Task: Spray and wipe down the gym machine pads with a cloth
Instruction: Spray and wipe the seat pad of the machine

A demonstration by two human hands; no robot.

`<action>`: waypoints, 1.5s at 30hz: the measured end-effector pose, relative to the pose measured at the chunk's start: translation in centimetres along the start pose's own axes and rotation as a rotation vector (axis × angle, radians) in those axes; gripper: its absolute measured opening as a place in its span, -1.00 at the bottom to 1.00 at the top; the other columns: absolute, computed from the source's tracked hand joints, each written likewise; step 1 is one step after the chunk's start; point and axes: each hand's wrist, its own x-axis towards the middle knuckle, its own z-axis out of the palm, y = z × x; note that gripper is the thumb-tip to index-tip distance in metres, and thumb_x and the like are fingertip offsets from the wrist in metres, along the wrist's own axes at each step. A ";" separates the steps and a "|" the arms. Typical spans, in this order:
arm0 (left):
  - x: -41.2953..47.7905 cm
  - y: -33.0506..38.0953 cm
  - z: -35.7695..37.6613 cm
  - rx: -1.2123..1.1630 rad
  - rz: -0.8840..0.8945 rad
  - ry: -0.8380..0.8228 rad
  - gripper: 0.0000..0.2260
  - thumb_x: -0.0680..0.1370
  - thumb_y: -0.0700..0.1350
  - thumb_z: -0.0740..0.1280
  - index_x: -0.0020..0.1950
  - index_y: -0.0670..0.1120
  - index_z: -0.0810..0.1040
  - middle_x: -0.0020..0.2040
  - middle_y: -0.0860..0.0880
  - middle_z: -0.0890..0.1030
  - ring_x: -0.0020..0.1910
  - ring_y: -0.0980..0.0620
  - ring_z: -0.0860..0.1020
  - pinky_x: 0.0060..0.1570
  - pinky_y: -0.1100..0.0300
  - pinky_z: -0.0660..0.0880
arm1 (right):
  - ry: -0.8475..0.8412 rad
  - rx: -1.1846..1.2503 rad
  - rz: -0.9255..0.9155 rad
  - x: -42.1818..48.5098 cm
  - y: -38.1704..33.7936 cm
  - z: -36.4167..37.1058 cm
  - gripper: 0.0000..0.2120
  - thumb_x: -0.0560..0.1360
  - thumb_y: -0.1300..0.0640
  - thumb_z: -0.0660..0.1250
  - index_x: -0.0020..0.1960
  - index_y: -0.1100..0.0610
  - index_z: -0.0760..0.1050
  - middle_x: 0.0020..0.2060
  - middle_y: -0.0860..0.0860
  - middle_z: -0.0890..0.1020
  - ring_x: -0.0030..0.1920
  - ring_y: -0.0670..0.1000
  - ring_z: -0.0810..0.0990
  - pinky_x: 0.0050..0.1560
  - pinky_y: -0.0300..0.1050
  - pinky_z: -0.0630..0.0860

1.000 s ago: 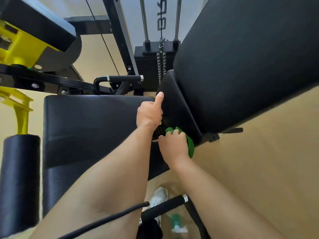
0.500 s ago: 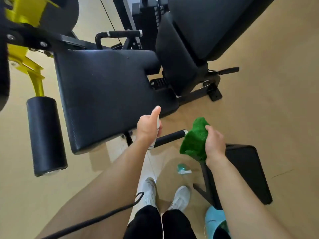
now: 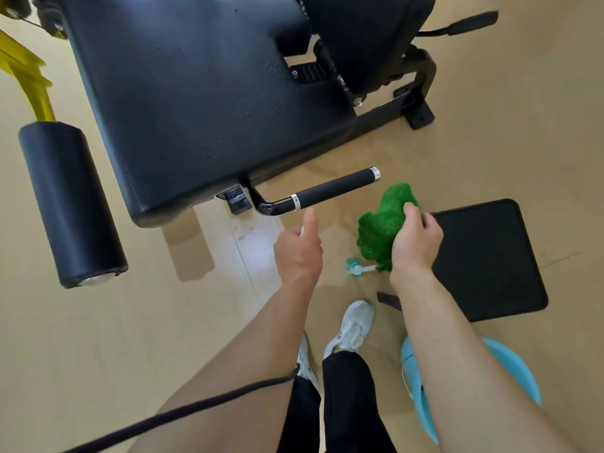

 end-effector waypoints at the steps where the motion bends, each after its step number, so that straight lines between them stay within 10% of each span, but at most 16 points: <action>1: 0.0 -0.3 0.2 -0.018 0.015 0.006 -0.19 0.39 0.50 0.09 -0.32 -0.30 0.55 -0.46 -0.04 0.55 -0.42 -0.01 0.51 -0.27 0.09 0.50 | 0.006 0.006 -0.004 -0.1 0.6 0.0 -0.78 0.55 0.00 0.29 -0.19 0.09 0.52 -0.29 -0.04 0.57 -0.28 -0.01 0.51 -0.22 -0.09 0.44; 19: 1.1 -1.6 3.6 0.050 0.064 -0.179 -0.29 0.35 0.45 0.12 -0.34 -0.23 0.51 -0.44 -0.09 0.51 -0.40 -0.05 0.48 -0.28 0.06 0.45 | 0.108 0.088 -0.094 1.6 3.2 -1.2 -0.77 0.56 0.02 0.30 -0.23 0.09 0.48 -0.40 -0.08 0.49 -0.39 -0.09 0.43 -0.29 -0.13 0.39; 30: 2.5 -2.6 0.0 -0.034 0.023 0.028 -0.40 0.49 0.24 0.12 -0.38 -0.26 0.55 -0.49 -0.09 0.54 -0.44 -0.03 0.51 -0.32 0.14 0.46 | -0.040 0.088 -0.225 1.6 1.9 2.0 -0.75 0.59 0.09 0.28 -0.25 0.10 0.40 -0.41 -0.14 0.45 -0.43 -0.17 0.39 -0.41 -0.30 0.36; 37: 2.9 -2.3 -2.8 -0.014 0.148 0.026 -0.25 0.40 0.37 0.11 -0.36 -0.37 0.50 -0.48 -0.15 0.52 -0.54 0.16 0.43 -0.40 0.29 0.40 | -0.294 -0.190 -0.682 -0.5 1.7 7.7 -0.86 0.68 0.07 0.20 0.16 0.07 0.49 -0.08 -0.20 0.57 -0.10 -0.27 0.51 -0.13 -0.42 0.37; 41: 3.7 -1.4 -5.1 -0.028 0.239 0.067 -0.30 0.41 0.34 0.10 -0.37 -0.33 0.50 -0.46 -0.22 0.53 -0.48 0.12 0.43 -0.37 0.26 0.37 | -0.281 -0.871 -1.203 -0.4 4.6 10.6 -0.68 0.61 -0.11 0.19 0.26 -0.03 0.57 0.23 -0.08 0.61 0.06 0.11 0.44 0.11 0.01 0.38; 45: 4.9 -0.3 -6.3 -0.078 0.273 0.077 -0.37 0.43 0.29 0.14 -0.39 -0.30 0.49 -0.48 -0.21 0.49 -0.44 0.04 0.42 -0.37 0.21 0.37 | -0.403 -0.919 -1.529 1.5 5.5 10.5 -0.64 0.62 -0.12 0.21 0.32 -0.01 0.56 0.28 0.04 0.58 0.16 0.20 0.47 0.30 0.16 0.36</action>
